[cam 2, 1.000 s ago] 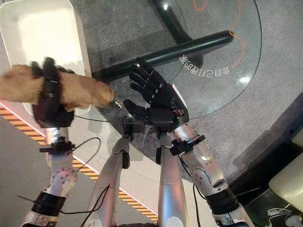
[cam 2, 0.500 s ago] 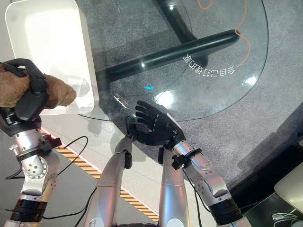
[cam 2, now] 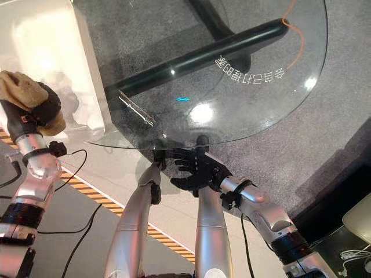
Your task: Wipe the table with a cloth and put it in the basket.
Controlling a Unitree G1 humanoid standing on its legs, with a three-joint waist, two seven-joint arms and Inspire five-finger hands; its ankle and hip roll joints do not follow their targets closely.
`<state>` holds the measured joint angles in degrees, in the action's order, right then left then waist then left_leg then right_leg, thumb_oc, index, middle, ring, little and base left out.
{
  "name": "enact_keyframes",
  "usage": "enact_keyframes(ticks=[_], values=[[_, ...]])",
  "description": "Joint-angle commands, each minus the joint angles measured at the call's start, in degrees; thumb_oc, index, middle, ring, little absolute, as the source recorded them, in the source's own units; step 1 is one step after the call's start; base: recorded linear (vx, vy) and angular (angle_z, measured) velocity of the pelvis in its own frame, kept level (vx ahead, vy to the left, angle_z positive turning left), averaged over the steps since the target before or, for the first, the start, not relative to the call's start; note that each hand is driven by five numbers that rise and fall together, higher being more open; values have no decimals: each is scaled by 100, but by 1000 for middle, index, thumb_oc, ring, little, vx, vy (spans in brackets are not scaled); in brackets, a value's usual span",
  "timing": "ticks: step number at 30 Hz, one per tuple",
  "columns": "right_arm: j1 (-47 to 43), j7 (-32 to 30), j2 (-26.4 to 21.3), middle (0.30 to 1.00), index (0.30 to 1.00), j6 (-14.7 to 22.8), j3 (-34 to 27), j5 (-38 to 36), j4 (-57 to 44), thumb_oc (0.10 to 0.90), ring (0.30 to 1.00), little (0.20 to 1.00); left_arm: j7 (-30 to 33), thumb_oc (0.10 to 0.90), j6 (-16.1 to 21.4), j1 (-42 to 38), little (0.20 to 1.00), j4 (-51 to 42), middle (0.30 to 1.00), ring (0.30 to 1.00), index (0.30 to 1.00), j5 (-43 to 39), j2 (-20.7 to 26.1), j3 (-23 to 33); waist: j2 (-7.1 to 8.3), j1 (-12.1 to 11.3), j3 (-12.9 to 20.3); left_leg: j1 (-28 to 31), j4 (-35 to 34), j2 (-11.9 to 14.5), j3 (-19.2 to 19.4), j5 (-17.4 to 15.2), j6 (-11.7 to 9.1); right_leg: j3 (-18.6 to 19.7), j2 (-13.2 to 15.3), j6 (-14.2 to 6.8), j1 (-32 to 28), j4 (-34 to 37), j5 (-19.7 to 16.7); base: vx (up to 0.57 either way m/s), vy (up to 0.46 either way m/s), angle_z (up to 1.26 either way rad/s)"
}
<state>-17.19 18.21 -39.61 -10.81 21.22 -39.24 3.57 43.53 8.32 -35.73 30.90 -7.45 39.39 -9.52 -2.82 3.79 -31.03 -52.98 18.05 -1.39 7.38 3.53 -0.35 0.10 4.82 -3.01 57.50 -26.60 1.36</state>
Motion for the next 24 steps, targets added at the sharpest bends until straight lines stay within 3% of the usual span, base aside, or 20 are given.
enact_keyframes(ticks=[1, 9, 18, 19, 20, 21, 24], values=[[81, 323, 49, 900, 900, 55, 489, -465, -403, 800, 900, 900, 381, 100, 11, -486, 200, 103, 300, 300, 300, -204, 859, 218, 73, 174, 124, -116, 463, -185, -55, -503, -176, 0, -468, -65, -47, 203, 106, 12, 61, -4], [-466, 236, -3, 900, 900, 27, 693, -732, -87, 800, 900, 900, -243, 100, -542, -1614, 200, 1043, 300, 300, 300, -1081, 969, -398, 235, 274, 124, -596, 527, -135, -7, -333, -203, 54, -490, -82, 400, 195, -118, -12, 24, -2], [-861, 141, 18, 900, 900, 39, 779, -962, 151, 800, 900, 900, -618, 100, -712, -2335, 200, 1810, 300, 300, 300, -1492, 964, -661, 366, 339, 124, -786, 552, -110, -29, -383, -233, 50, -490, -144, 564, 238, -164, 0, 2, 1], [-877, 146, 19, 900, 900, 46, 783, -971, 161, 800, 900, 900, -659, 182, -749, -2366, 282, 1853, 371, 371, 371, -1536, 956, -680, 370, 344, 124, -800, 556, -108, -31, -387, -233, 52, -490, -147, 581, 233, -164, 0, 0, 0], [-896, 152, 32, 900, 900, 60, 789, -975, 183, 800, 900, 900, -753, 394, -808, -2407, 494, 1914, 552, 552, 552, -1648, 944, -713, 374, 351, 124, -808, 556, -106, -32, -397, -231, 54, -491, -151, 595, 229, -163, 0, 0, 0], [-912, 149, 42, 900, 900, 56, 787, -987, 191, 800, 900, 900, -859, 800, -870, -2425, 900, 1961, 900, 900, 900, -1742, 943, -714, 380, 352, 124, -802, 554, -105, -32, -399, -231, 49, -492, -155, 592, 229, -166, 0, 0, 0], [-957, 115, 68, 900, 900, 64, 805, -1014, 190, 800, 900, 900, -1026, 800, -908, -2437, 900, 2133, 900, 900, 900, -1923, 867, -690, 403, 362, 124, -793, 540, -111, -37, -395, -229, 44, -494, -165, 569, 249, -171, 0, 0, 0]])
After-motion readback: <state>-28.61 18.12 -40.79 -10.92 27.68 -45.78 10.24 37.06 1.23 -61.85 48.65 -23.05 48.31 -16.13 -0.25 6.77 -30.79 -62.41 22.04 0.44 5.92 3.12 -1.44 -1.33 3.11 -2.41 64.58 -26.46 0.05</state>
